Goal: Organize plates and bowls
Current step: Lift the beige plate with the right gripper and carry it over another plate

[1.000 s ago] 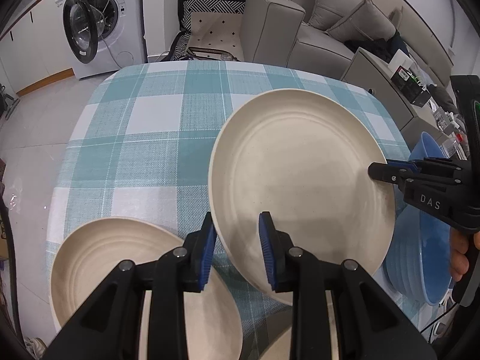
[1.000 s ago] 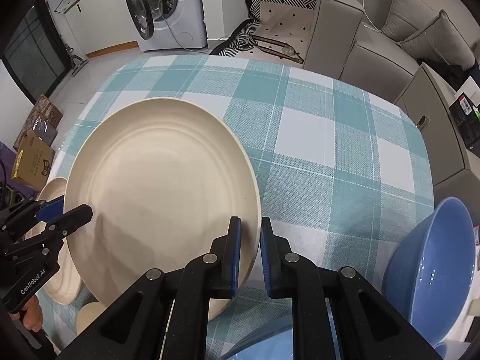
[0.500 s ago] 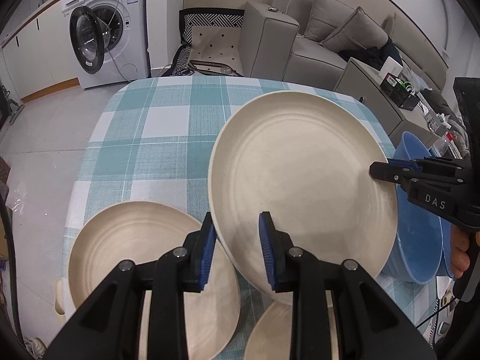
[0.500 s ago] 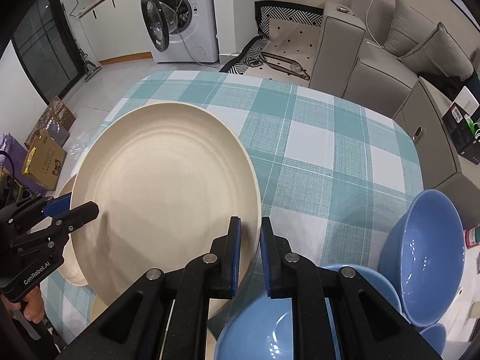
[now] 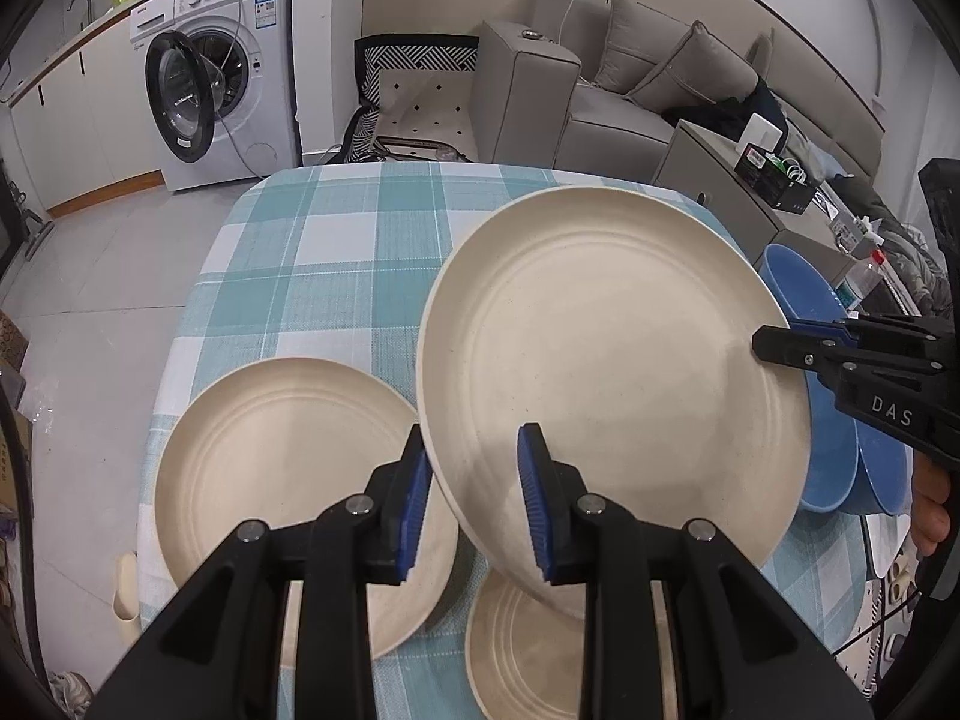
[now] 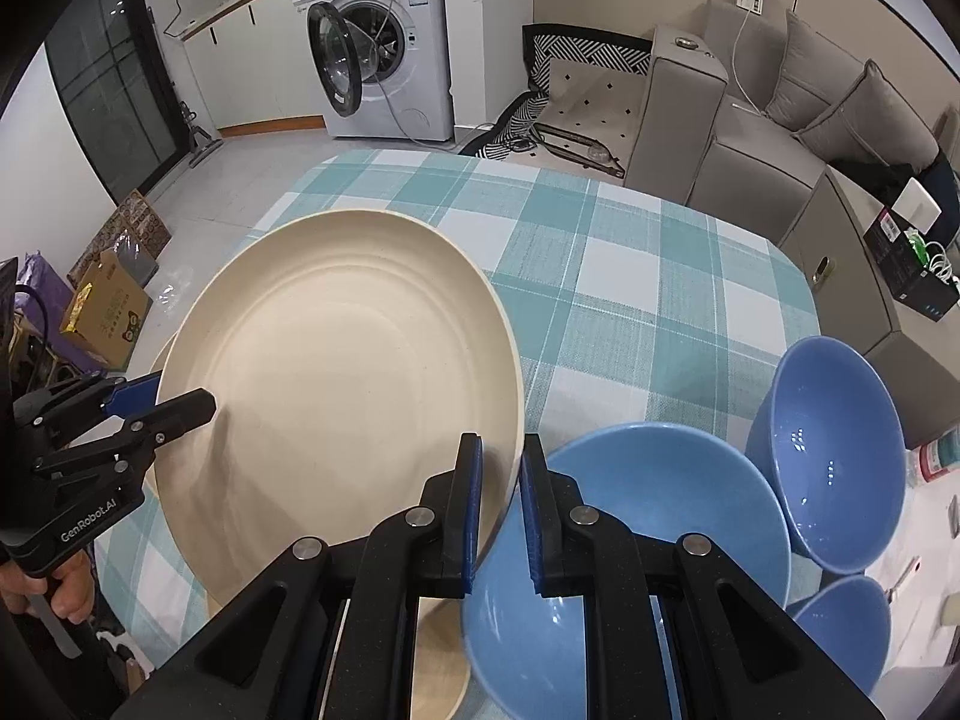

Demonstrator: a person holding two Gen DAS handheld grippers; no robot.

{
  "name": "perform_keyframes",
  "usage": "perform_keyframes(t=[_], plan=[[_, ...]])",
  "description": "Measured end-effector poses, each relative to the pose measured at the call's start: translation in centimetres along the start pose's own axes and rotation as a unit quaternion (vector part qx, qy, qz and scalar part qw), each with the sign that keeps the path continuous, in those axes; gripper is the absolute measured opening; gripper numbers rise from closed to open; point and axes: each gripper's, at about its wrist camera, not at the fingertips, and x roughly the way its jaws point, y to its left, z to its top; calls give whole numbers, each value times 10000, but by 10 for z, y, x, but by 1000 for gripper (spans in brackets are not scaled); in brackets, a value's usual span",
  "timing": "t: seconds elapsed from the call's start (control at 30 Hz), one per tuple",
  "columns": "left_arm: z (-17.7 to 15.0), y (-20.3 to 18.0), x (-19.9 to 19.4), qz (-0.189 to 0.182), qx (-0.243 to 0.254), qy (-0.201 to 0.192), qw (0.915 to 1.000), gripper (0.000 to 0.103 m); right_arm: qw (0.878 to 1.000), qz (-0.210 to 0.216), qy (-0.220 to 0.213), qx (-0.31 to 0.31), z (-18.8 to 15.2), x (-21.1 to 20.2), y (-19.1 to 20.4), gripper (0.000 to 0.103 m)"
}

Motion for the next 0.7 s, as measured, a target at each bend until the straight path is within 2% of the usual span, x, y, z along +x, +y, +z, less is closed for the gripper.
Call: perform_keyframes(t=[0.37,0.53,0.7], plan=[[-31,-1,-20,6,79,-48,10000,27,9996,154,-187,-129,-28,-31,13,13],[-44,-4,-22,-105,92,-25,9999,27,9994,256,-229,-99,-42,-35,12,13],[-55,-11,-24,-33,190,-24,9998,27,9992,276,-272,-118,-59,-34,12,13]])
